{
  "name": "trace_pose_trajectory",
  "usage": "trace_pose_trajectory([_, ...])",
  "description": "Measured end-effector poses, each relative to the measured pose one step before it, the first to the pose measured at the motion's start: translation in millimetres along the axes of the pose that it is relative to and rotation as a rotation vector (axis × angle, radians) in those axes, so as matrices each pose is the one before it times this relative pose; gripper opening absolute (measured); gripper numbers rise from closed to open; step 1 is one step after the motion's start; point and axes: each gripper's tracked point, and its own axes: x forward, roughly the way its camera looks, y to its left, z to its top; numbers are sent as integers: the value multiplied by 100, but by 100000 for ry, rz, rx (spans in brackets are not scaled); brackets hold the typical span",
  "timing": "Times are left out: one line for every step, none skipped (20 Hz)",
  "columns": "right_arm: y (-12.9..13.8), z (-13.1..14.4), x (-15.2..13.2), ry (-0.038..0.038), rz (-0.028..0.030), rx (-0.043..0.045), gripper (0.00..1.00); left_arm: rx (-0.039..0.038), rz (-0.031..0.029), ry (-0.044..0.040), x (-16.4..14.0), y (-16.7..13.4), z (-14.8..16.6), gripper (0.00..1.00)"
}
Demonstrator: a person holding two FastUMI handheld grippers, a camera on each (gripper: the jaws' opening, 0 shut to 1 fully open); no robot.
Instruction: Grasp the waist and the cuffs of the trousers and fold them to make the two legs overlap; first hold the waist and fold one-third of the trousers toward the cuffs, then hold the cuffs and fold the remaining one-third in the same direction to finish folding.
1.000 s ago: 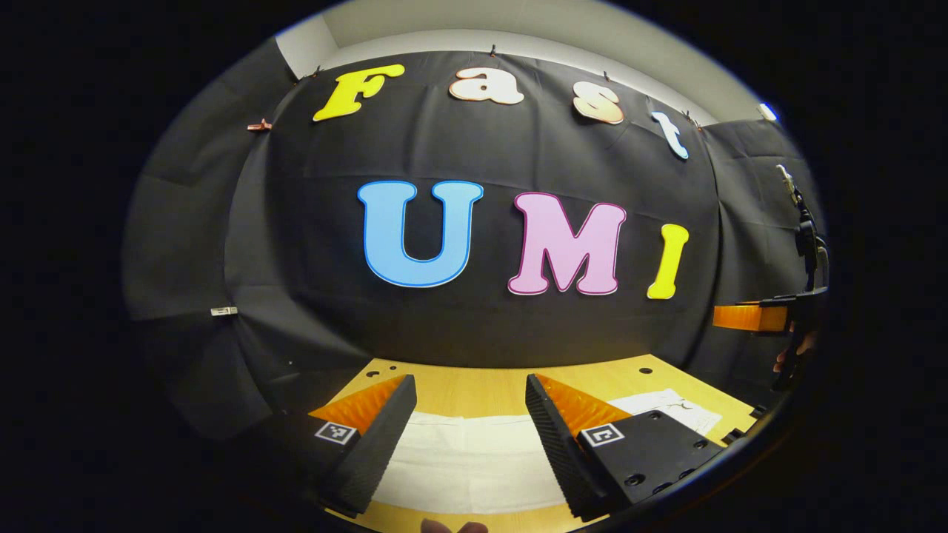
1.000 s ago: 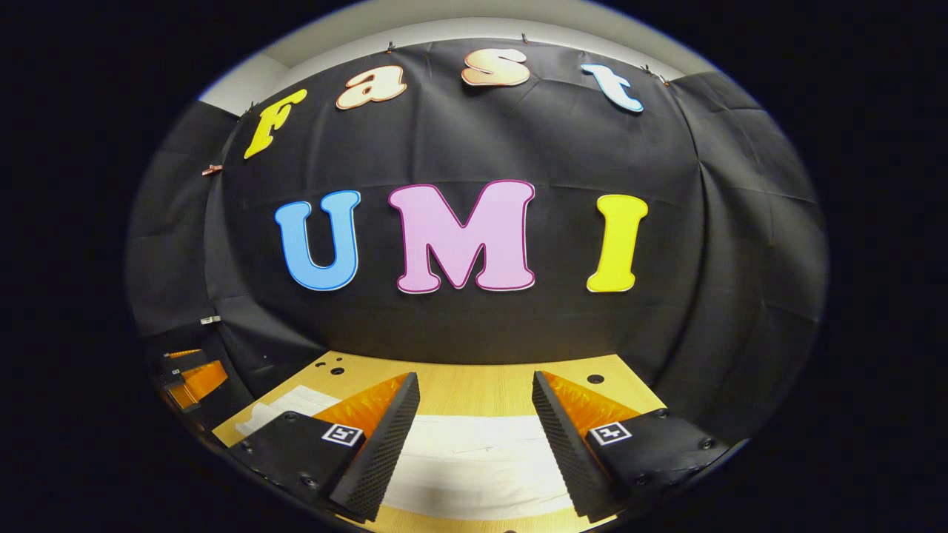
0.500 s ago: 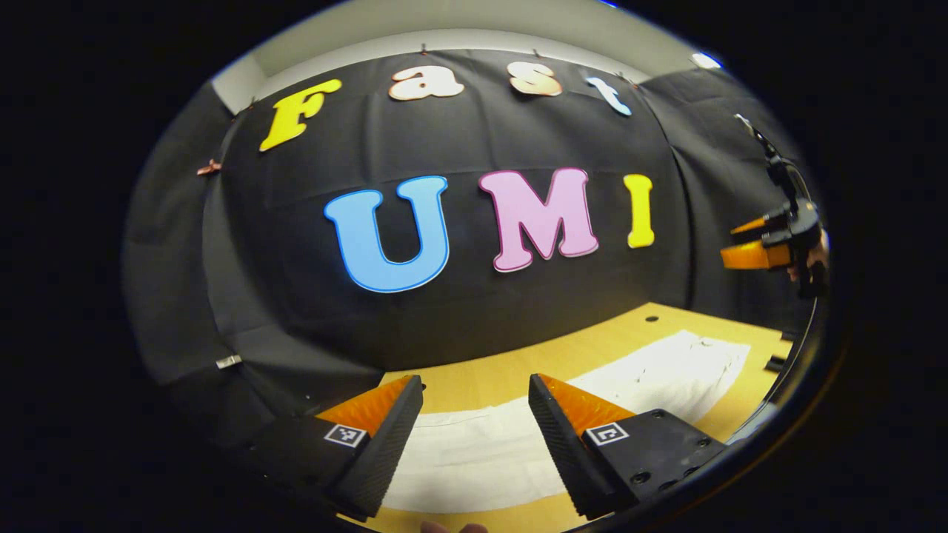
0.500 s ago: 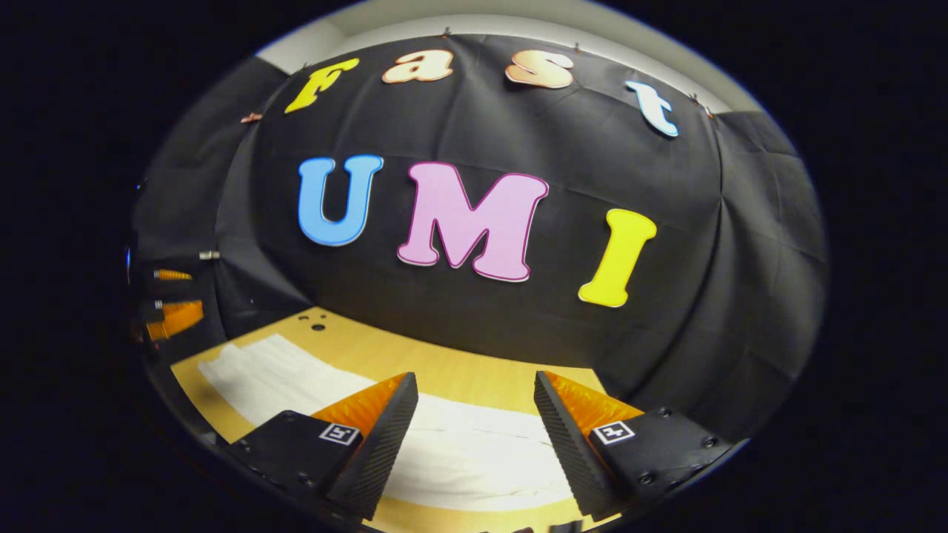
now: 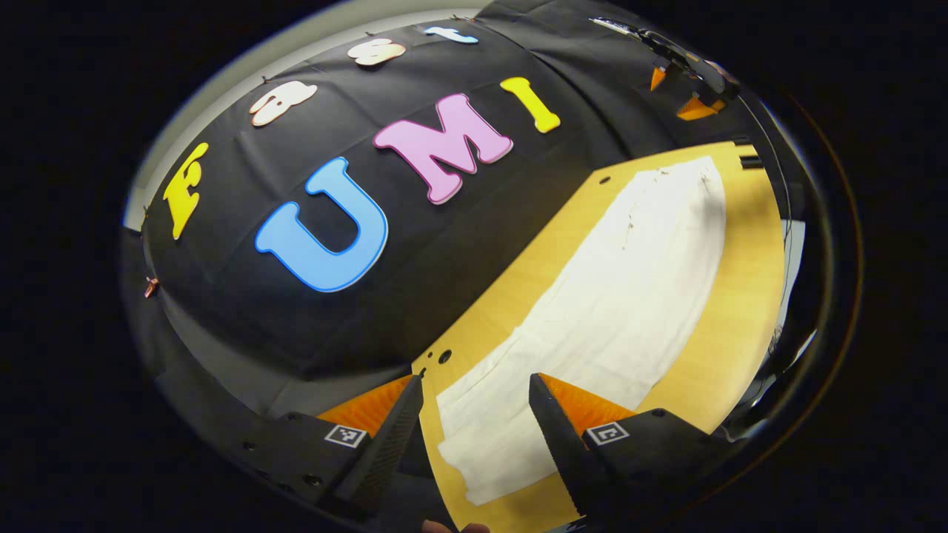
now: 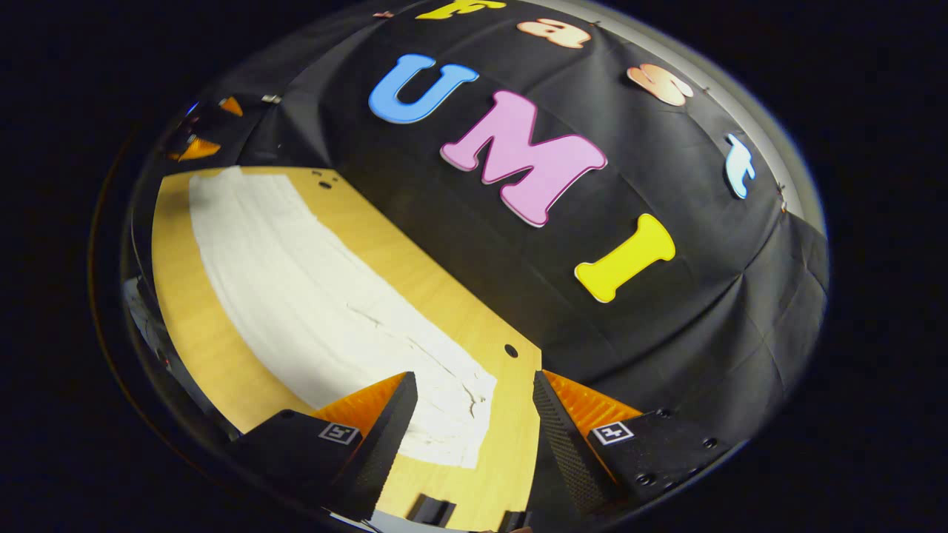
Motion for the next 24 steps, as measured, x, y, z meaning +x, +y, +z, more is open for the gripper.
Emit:
trace_pose_trajectory([535, -1136, 39, 2135, 1373, -3828, 97, 2313, -997, 2603, 282, -548, -1410, 92])
trace_pose_trajectory([537, -718, 186, 1703, 1388, -3255, 97, 2683, -1407, 2677, 438, -496, -1208, 92])
trace_pose_trajectory([545, -792, 246, 1321, 1611, -2715, 97, 2954, -1377, 2308, 198, -617, -1419, 92])
trace_pose_trajectory([682, -1164, 303, 1622, 2342, -2889, 97, 3818, -1862, 2704, 589, -864, -1492, 92])
trace_pose_trajectory([717, -836, 386, 1464, 1878, -1896, 97, 2756, -1892, 2397, 388, -780, -1046, 92])
trace_pose_trajectory([660, -1318, 506, 2052, 2258, -2551, 98, 2952, -2259, 1954, 342, -929, -1153, 92])
trace_pose_trajectory([486, -926, 489, 1411, 1853, -1748, 98, 4284, -3567, 2445, 355, -1260, -1130, 92])
trace_pose_trajectory([485, -863, 680, 1406, 1972, -1745, 97, 3202, -3219, 2344, 381, -1088, -907, 92])
trace_pose_trajectory([406, -848, 335, 1111, 1813, -1880, 97, 2796, -3224, 2697, 115, -1006, -1272, 92])
trace_pose_trajectory([442, -898, 301, 876, 1819, -1593, 97, 2330, -2657, 2899, 250, -786, -990, 92])
trace_pose_trajectory([267, -694, 461, 826, 1679, -1526, 98, 1633, -2567, 2729, 438, -559, -857, 92])
trace_pose_trajectory([326, -964, 641, 1226, 1969, -1853, 98, 1472, -1919, 1686, 363, -402, -433, 92])
trace_pose_trajectory([234, -1189, 812, 1567, 2042, -2087, 98, 2773, -2176, 1992, 519, -336, -464, 92])
trace_pose_trajectory([154, -551, 473, 783, 1256, -1138, 98, 2196, -1093, 1654, 469, -123, -315, 92])
trace_pose_trajectory([217, -649, 580, 816, 1454, -1196, 98, 2881, -1815, 1610, 542, -229, -310, 92])
trace_pose_trajectory([144, -395, 584, 449, 1186, -600, 97, 2671, -1924, 1177, 640, -93, -231, 92])
trace_pose_trajectory([120, -223, 385, 191, 1005, -428, 97, 2276, -1707, 901, 593, 32, -44, 92])
trace_pose_trajectory([144, -120, 407, -47, 1001, -247, 98, 2489, -281, 773, 493, 242, -9, 92])
trace_pose_trajectory([70, -148, 365, -59, 875, 1, 98, 1648, -478, 969, 431, 496, -60, 92])
trace_pose_trajectory([299, -161, 485, 49, 1282, 442, 98, 887, -597, 1196, 510, 436, -88, 89])
trace_pose_trajectory([277, -110, 301, 101, 1511, 266, 98, 769, -337, 1083, 583, 522, -102, 89])
trace_pose_trajectory([142, -97, 379, -257, 1163, -648, 98, 1334, -32, 1086, 894, 879, 211, 89])
trace_pose_trajectory([35, 108, 346, -95, 617, -627, 98, 975, -25, 847, 623, 439, 152, 88])
trace_pose_trajectory([162, -60, 345, 489, 1110, -1400, 98, 1678, 936, 735, 802, 727, -21, 87])
